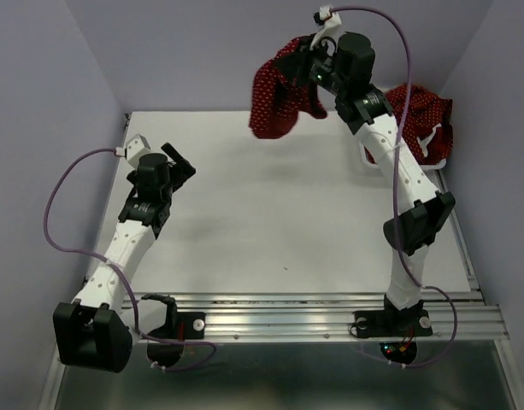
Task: Fold and stack the skirts
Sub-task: Move the skirt to the center of the board, then flatten the skirt out
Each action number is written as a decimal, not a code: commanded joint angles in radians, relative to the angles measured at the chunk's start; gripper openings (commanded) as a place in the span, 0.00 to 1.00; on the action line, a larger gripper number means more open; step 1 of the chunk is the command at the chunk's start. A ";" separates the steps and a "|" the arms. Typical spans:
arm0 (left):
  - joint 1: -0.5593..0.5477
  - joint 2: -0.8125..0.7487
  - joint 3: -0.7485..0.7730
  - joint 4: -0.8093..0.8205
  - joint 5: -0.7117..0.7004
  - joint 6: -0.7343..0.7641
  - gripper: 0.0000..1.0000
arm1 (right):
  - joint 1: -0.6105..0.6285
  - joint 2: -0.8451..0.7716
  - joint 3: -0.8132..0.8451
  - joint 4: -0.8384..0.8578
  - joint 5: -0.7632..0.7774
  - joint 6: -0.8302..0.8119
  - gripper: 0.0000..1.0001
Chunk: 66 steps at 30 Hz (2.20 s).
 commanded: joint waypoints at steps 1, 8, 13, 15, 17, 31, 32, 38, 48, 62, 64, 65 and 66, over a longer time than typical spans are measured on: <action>0.018 -0.017 0.082 0.048 -0.007 0.034 0.99 | 0.012 0.055 0.203 0.193 -0.146 0.170 0.01; 0.031 -0.063 0.105 -0.065 -0.120 -0.007 0.99 | 0.012 -0.023 -0.141 0.254 -0.028 0.218 0.19; 0.031 -0.115 0.078 -0.183 -0.175 -0.071 0.99 | -0.007 -0.121 -0.610 0.225 -0.008 0.246 0.79; 0.032 -0.124 0.064 -0.229 -0.189 -0.094 0.99 | -0.017 -0.124 -0.679 0.100 -0.011 0.243 1.00; 0.032 -0.129 0.042 -0.243 -0.178 -0.113 0.99 | -0.017 -0.133 -0.708 0.006 0.001 0.202 1.00; 0.031 0.127 -0.036 0.025 0.314 -0.010 0.99 | -0.017 -0.149 -0.718 -0.106 0.395 0.114 1.00; 0.025 0.147 -0.044 0.042 0.356 -0.007 0.99 | -0.017 -0.135 -0.701 -0.102 0.420 0.099 1.00; -0.017 0.311 -0.053 0.137 0.460 0.021 0.99 | -0.085 0.035 -0.520 -0.102 0.429 0.017 1.00; -0.090 0.542 0.034 0.136 0.487 0.070 0.99 | -0.171 0.242 -0.317 -0.140 0.278 0.099 1.00; -0.135 0.673 0.151 0.050 0.497 0.120 0.00 | -0.214 0.410 -0.222 -0.149 0.286 0.322 1.00; -0.135 0.646 0.156 0.042 0.457 0.120 0.00 | -0.214 0.420 -0.231 -0.148 0.282 0.327 0.98; -0.135 0.639 0.160 0.039 0.451 0.120 0.00 | -0.214 0.427 -0.234 -0.146 0.273 0.326 0.95; -0.133 0.626 0.173 0.038 0.443 0.123 0.00 | -0.214 0.440 -0.233 -0.142 0.267 0.324 0.92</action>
